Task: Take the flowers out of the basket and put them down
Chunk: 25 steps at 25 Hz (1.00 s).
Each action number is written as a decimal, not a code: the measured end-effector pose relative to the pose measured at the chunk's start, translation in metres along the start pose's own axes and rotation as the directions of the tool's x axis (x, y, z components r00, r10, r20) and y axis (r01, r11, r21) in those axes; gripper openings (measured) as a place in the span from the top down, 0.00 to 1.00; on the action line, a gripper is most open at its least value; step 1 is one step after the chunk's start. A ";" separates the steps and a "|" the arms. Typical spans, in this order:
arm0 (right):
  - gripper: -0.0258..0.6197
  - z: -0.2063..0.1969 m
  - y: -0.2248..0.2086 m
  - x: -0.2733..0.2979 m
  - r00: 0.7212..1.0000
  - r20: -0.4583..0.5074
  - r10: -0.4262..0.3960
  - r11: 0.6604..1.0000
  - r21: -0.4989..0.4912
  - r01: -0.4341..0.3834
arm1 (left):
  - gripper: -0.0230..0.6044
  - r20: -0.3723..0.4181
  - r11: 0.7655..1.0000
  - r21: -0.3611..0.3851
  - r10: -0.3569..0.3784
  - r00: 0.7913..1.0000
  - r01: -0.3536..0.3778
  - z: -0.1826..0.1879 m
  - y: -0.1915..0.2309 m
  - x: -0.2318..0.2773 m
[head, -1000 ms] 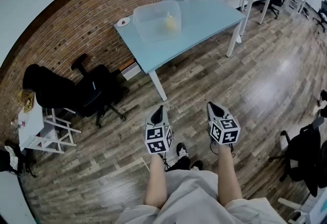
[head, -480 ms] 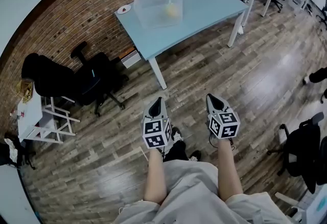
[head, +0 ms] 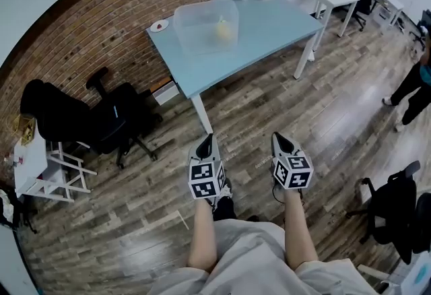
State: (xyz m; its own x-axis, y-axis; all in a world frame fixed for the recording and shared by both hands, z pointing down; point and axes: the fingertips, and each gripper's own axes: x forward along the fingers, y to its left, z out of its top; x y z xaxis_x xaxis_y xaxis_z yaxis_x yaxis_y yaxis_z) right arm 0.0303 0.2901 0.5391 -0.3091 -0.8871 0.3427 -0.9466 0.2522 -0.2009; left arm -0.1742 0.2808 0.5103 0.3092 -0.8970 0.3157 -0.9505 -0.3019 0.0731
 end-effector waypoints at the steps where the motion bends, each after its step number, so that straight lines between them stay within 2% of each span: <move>1: 0.97 0.005 -0.001 0.005 1.000 0.004 0.004 1.000 -0.004 -0.004 | 0.94 0.007 1.000 -0.004 -0.004 1.000 0.004 0.005 0.002 0.008; 6: 0.97 0.032 -0.007 0.036 0.999 0.038 0.029 1.000 -0.004 -0.029 | 0.94 0.024 1.000 -0.005 -0.029 0.999 0.030 0.028 0.013 0.053; 12: 0.97 0.056 -0.018 0.075 0.999 0.044 0.012 1.000 0.019 -0.013 | 0.94 0.021 0.997 0.007 -0.076 0.997 0.076 0.055 0.033 0.106; 19: 0.97 0.069 -0.019 0.126 0.998 0.048 -0.042 0.998 0.038 0.040 | 0.94 0.021 0.992 0.021 -0.125 0.992 0.125 0.071 0.062 0.158; 22: 0.97 0.064 -0.005 0.148 0.998 0.043 -0.036 0.998 0.048 0.034 | 0.94 0.012 0.992 0.031 -0.123 0.992 0.122 0.070 0.084 0.167; 25: 0.97 0.057 -0.004 0.150 0.999 0.035 -0.041 0.998 0.046 0.039 | 0.94 0.011 0.991 0.027 -0.128 0.992 0.127 0.065 0.084 0.172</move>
State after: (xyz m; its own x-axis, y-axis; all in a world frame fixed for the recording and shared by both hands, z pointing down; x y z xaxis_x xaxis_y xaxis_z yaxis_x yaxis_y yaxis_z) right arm -0.0068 0.1336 0.5392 -0.2670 -0.9098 0.3178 -0.9527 0.1994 -0.2295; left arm -0.1993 0.0805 0.5095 0.4283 -0.8547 0.2934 -0.9023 -0.4223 0.0869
